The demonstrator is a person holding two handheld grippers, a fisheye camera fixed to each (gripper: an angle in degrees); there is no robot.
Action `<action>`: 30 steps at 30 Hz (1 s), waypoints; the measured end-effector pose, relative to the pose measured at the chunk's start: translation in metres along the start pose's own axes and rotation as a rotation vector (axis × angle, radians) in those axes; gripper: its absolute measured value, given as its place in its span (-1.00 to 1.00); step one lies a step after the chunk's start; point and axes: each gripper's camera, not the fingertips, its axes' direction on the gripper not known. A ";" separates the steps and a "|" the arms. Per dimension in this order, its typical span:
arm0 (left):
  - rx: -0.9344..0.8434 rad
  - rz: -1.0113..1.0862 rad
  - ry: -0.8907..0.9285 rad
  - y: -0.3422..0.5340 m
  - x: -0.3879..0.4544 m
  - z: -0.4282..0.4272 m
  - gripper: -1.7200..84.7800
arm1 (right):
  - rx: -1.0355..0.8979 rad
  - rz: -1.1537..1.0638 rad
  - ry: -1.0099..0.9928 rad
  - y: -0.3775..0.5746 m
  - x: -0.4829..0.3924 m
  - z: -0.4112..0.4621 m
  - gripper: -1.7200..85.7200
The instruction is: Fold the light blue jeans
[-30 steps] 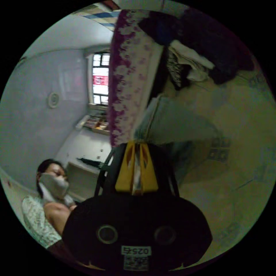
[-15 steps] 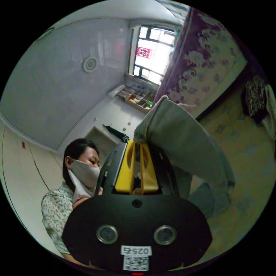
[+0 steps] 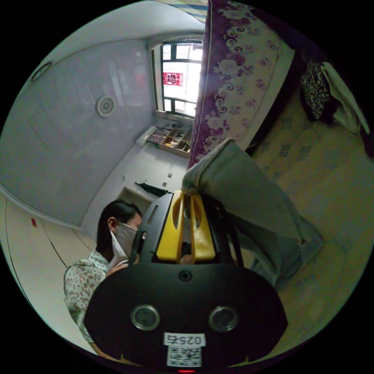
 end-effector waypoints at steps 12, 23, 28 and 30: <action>-0.081 -0.045 -0.120 -0.001 0.020 0.009 -0.84 | -0.082 -0.039 -0.025 -0.026 -0.019 0.034 -0.97; 0.158 -0.162 -0.172 0.010 -0.016 0.026 -0.79 | -0.111 -0.032 -0.083 -0.059 -0.017 0.081 -0.96; 0.232 -0.172 -0.128 0.010 -0.033 0.059 -0.83 | -0.112 -0.031 -0.084 -0.071 -0.022 0.102 -0.97; 0.238 -0.180 -0.183 0.008 -0.036 0.075 -0.89 | -0.110 -0.019 -0.095 -0.075 -0.022 0.111 -0.97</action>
